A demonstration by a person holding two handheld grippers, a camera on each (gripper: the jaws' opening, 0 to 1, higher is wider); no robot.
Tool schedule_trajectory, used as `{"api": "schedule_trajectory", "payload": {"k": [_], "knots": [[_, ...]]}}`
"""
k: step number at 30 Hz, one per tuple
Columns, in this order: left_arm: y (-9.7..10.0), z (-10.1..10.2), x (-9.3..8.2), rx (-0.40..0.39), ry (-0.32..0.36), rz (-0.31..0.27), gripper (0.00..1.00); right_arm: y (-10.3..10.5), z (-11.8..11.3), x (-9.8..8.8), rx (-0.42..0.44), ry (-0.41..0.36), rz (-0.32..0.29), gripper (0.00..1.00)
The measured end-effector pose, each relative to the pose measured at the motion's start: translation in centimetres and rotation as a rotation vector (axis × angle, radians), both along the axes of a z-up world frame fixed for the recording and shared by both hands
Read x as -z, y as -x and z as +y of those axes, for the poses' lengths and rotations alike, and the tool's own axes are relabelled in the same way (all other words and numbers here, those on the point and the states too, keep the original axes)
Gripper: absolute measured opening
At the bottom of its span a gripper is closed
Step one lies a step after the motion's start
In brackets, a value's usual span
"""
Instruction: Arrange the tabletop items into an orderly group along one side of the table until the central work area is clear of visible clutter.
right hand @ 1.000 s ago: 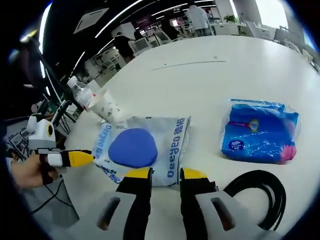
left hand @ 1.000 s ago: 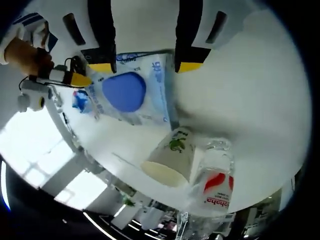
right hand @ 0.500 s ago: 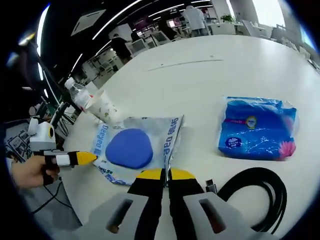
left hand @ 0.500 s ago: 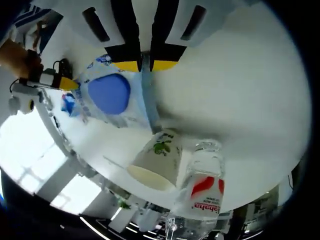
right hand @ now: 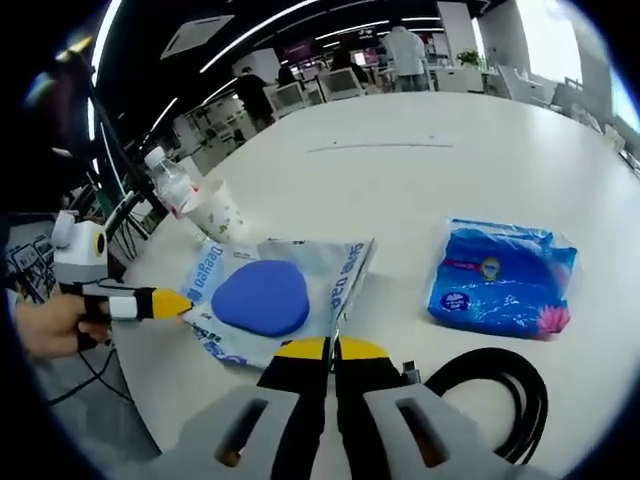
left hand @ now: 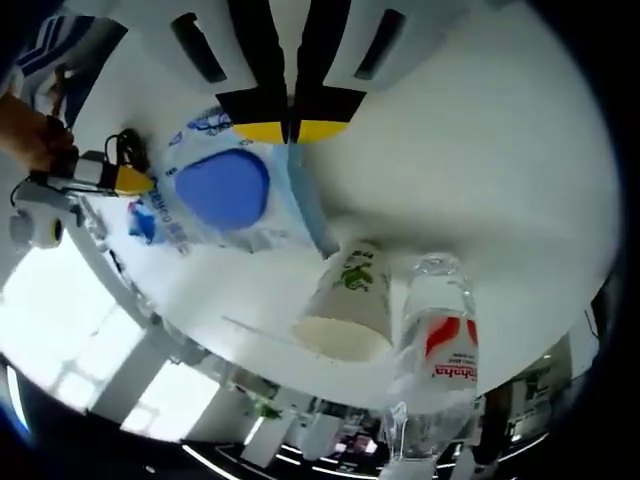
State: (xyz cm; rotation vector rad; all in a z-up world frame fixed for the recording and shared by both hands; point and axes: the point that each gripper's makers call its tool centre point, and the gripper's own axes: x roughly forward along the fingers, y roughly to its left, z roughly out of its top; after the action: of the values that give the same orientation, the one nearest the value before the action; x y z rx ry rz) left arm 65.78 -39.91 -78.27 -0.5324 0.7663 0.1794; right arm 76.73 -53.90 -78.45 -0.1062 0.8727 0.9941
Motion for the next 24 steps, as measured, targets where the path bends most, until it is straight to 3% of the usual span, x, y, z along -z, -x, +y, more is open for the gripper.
{"api": "schedule_trajectory", "payload": {"k": [3, 7, 15, 24], "knots": [[-0.8, -0.1, -0.7, 0.019, -0.016, -0.014, 0.00, -0.5, -0.4, -0.3, 0.011, 0.000, -0.011, 0.00], [-2.1, -0.1, -1.7, 0.040, -0.043, -0.037, 0.00, -1.3, -0.5, -1.1, 0.000, 0.007, -0.073, 0.00], [-4.2, 0.9, -2.5, 0.039, -0.061, -0.053, 0.00, -3.6, 0.4, -1.3, 0.005, -0.002, -0.100, 0.00], [-5.8, 1.6, -2.1, 0.031, -0.068, -0.049, 0.00, -4.7, 1.1, -1.4, -0.002, 0.009, -0.121, 0.00]]}}
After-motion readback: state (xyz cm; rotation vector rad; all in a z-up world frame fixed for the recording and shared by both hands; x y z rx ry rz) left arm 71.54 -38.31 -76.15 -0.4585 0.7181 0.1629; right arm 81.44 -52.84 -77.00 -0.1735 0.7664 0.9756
